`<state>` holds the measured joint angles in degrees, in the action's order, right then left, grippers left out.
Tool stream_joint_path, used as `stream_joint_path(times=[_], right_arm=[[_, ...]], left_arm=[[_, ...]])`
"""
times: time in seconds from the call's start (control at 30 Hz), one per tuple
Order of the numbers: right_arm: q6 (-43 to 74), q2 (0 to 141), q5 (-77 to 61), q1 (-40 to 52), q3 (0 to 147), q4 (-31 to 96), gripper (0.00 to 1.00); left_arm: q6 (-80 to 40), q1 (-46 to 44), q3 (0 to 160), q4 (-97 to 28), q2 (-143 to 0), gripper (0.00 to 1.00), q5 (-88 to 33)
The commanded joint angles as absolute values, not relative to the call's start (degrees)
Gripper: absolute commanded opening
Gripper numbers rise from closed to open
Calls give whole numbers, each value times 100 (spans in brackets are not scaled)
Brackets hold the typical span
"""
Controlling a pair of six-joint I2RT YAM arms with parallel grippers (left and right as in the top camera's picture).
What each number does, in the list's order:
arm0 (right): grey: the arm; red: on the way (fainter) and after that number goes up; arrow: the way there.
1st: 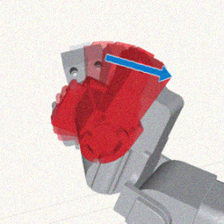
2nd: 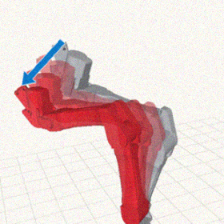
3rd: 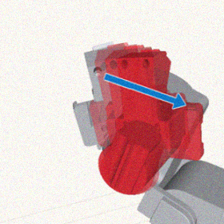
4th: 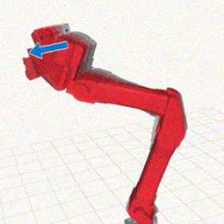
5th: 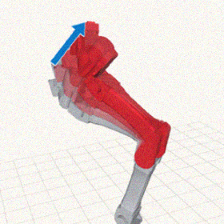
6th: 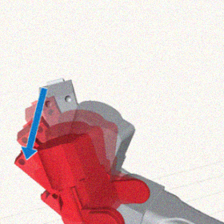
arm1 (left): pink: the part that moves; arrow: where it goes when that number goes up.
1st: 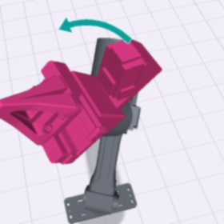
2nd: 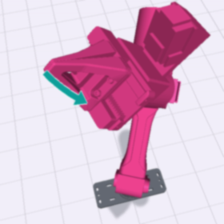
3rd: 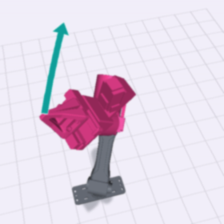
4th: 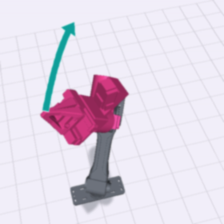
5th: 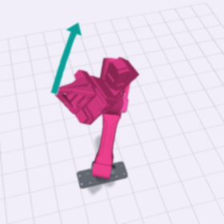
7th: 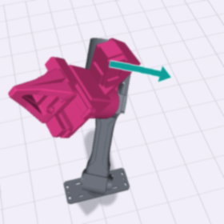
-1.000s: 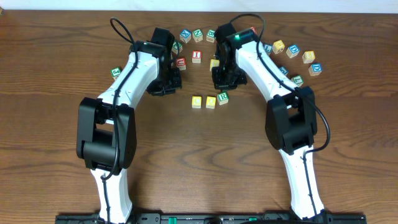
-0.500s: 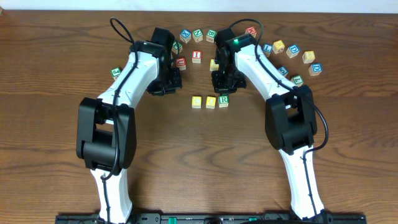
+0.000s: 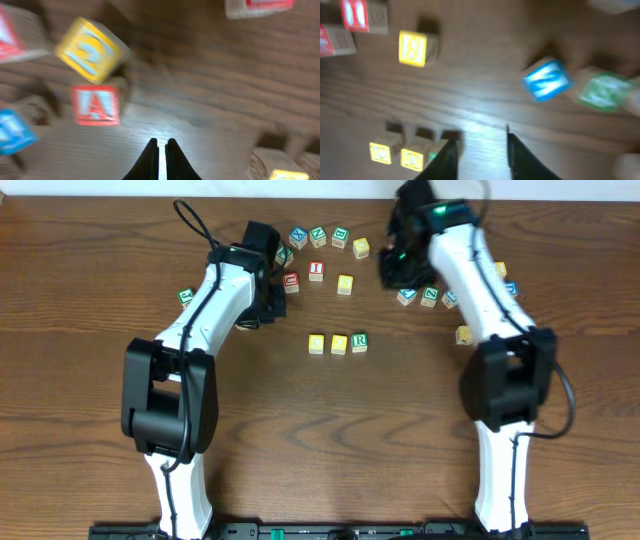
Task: Spell out CORL
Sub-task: 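Reach the right gripper to the blue L block on the right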
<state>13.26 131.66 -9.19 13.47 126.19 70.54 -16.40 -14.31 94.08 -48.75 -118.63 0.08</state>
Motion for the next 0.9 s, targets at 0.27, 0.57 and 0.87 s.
stream_joint_path(times=[0.27, 0.57, 0.87], right_arm=[[1435, 13072, -163, 613, 12735, 6917, 47], [1997, 13509, 257, 685, 12733, 5992, 47], [2550, 13933, 598, 790, 12733, 5367, 45]], left_arm=[[-1826, -1406, 9360, -4711, -11537, 8, 692], [-1826, -1406, 9360, -4700, -11542, 8, 692], [-1826, -1406, 9360, -4703, -11542, 8, 692]])
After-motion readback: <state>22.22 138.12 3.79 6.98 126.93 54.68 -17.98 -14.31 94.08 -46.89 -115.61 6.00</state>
